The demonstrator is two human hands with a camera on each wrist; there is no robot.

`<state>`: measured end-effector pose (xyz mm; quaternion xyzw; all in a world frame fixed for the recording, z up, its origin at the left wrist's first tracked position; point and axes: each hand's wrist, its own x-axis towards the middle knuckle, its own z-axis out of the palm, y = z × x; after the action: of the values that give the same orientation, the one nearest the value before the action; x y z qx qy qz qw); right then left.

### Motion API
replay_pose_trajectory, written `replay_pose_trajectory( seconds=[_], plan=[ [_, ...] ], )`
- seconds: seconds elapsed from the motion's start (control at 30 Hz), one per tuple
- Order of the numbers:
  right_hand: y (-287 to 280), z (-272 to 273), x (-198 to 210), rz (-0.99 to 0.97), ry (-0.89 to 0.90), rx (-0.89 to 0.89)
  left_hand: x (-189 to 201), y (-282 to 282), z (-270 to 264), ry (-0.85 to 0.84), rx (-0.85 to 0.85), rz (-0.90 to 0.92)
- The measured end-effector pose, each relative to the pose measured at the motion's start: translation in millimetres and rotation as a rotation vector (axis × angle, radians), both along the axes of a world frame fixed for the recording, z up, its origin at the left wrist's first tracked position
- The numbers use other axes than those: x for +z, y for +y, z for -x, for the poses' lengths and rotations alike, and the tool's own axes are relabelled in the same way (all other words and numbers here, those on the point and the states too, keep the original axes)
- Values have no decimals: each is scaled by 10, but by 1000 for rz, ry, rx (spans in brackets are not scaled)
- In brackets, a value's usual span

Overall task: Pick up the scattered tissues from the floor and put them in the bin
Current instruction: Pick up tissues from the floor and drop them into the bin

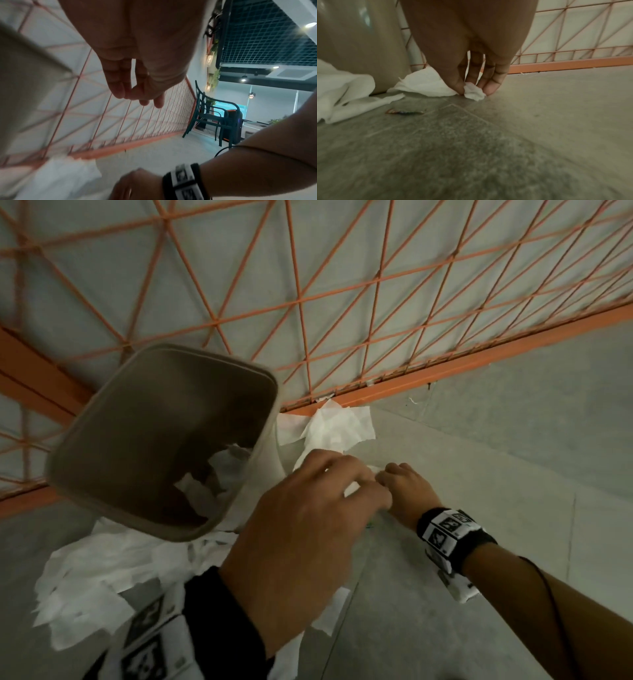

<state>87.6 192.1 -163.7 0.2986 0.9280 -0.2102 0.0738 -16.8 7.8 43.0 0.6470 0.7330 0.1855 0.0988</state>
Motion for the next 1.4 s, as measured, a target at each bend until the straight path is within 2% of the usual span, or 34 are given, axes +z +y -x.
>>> replay_pose_trajectory(
  seconds=[0.03,0.13,0.23,0.37,0.43,0.5,0.57,0.63,0.77,0.93,1.07,1.23,1.33,1.4],
  plan=[
    [33,-44,-7,42,10,-37,-165,81,15,28,-21,26],
    [32,-204,30,162,112,-188,-602,457,4,-95,103,180],
    [39,-392,138,220,99,-271,-1078,847,129,-23,248,361],
    [83,-613,269,211,105,-325,-1547,1127,332,-10,424,621],
    [132,-664,339,200,141,-335,-1712,1144,415,56,446,625],
    [176,-648,411,209,167,-350,-1811,1116,473,154,408,568],
    [211,-567,472,246,206,-393,-1849,1069,513,183,373,532],
    [231,-451,510,301,245,-443,-1844,1004,538,126,370,503],
    [214,-191,573,439,251,-533,-1624,762,402,-114,449,345],
    [143,-27,676,398,327,-488,-1168,119,83,-220,423,208],
    [9,54,986,370,494,-350,-1070,-481,-19,-368,389,218],
    [-312,296,1762,452,788,-149,-1005,-1126,-15,-519,444,336],
    [-611,562,2233,484,885,19,-718,-1382,39,-583,433,250],
    [-819,783,2421,495,873,132,-416,-1472,90,-593,423,144]
  ],
)
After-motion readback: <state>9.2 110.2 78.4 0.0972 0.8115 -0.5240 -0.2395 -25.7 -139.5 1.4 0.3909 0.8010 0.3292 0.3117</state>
